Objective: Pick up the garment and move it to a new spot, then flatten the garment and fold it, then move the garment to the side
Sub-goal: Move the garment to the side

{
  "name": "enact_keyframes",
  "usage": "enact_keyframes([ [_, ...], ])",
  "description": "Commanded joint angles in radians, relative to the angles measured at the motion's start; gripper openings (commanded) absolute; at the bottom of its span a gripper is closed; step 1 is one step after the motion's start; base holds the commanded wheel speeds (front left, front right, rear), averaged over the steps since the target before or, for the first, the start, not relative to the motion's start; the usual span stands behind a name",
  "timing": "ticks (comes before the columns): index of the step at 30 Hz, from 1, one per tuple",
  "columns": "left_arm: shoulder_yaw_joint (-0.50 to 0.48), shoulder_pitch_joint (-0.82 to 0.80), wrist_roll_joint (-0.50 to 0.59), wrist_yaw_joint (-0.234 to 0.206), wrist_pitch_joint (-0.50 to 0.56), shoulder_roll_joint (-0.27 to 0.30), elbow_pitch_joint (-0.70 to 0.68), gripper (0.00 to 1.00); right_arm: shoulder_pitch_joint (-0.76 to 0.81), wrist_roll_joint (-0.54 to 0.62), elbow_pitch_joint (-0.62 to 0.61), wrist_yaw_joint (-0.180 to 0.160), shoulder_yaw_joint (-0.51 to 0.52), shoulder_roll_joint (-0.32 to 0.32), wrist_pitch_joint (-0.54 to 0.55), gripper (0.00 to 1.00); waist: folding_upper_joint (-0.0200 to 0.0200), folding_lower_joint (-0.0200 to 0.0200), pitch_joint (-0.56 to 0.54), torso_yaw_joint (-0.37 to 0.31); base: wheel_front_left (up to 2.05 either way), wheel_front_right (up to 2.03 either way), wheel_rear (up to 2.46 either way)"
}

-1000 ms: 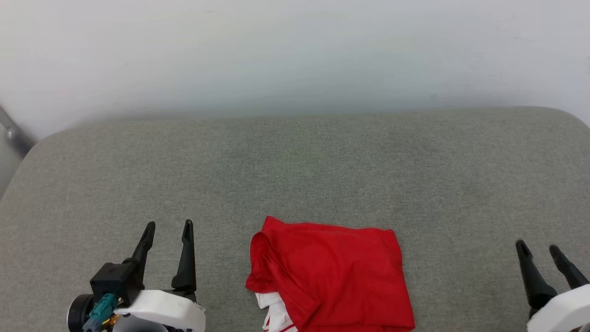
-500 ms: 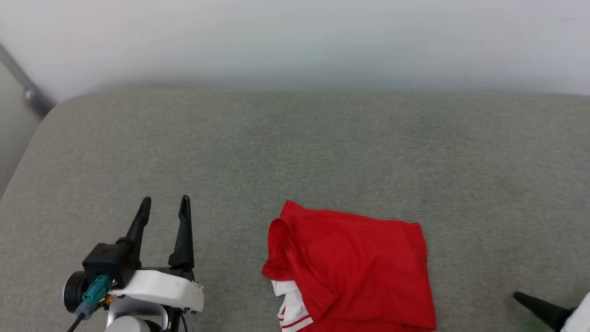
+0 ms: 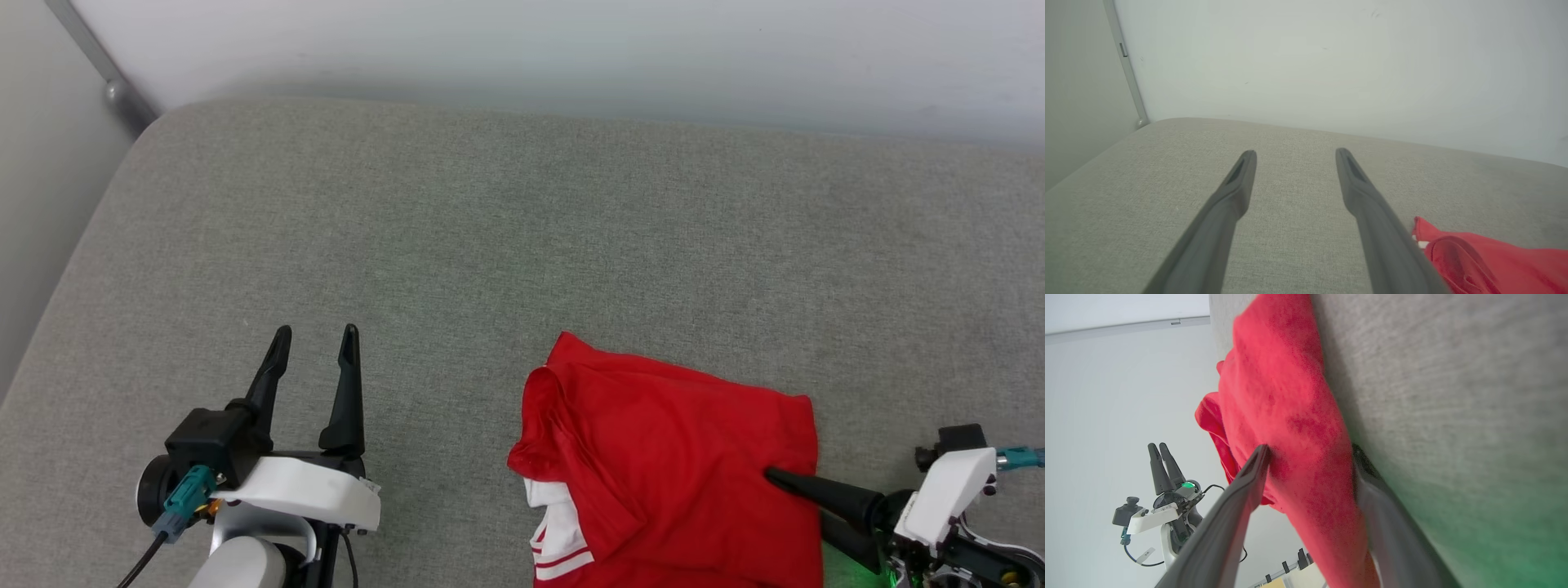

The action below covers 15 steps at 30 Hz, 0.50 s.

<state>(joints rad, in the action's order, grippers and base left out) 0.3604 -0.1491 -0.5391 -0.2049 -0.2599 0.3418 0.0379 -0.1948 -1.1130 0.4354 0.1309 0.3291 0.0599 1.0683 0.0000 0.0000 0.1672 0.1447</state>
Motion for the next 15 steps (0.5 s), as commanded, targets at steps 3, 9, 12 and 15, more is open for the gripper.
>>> enact_keyframes([
  [3,-0.009,-0.012,0.013,0.006,-0.007,-0.005,0.004,1.0,0.0,-0.007,0.042,-0.001,-0.066,-0.019,-0.038,0.22,0.0,0.0,-0.001,0.005,0.0,0.0,0.0],
  [9,-0.023,0.006,0.024,0.009,-0.007,-0.008,0.007,1.0,-0.016,0.045,-0.021,0.0,-0.151,-0.007,-0.094,0.0,0.0,0.0,-0.019,-0.017,0.0,0.0,0.0],
  [12,-0.026,0.013,0.027,0.01,-0.007,-0.008,0.01,1.0,-0.016,0.133,-0.078,0.0,-0.22,0.041,-0.132,0.0,0.0,0.0,-0.038,-0.036,0.0,0.0,0.0],
  [15,-0.029,0.029,0.024,0.01,-0.007,-0.009,0.011,1.0,-0.034,0.292,-0.171,0.0,-0.384,0.126,-0.187,0.0,0.0,0.0,-0.075,-0.092,0.0,0.0,0.0],
])
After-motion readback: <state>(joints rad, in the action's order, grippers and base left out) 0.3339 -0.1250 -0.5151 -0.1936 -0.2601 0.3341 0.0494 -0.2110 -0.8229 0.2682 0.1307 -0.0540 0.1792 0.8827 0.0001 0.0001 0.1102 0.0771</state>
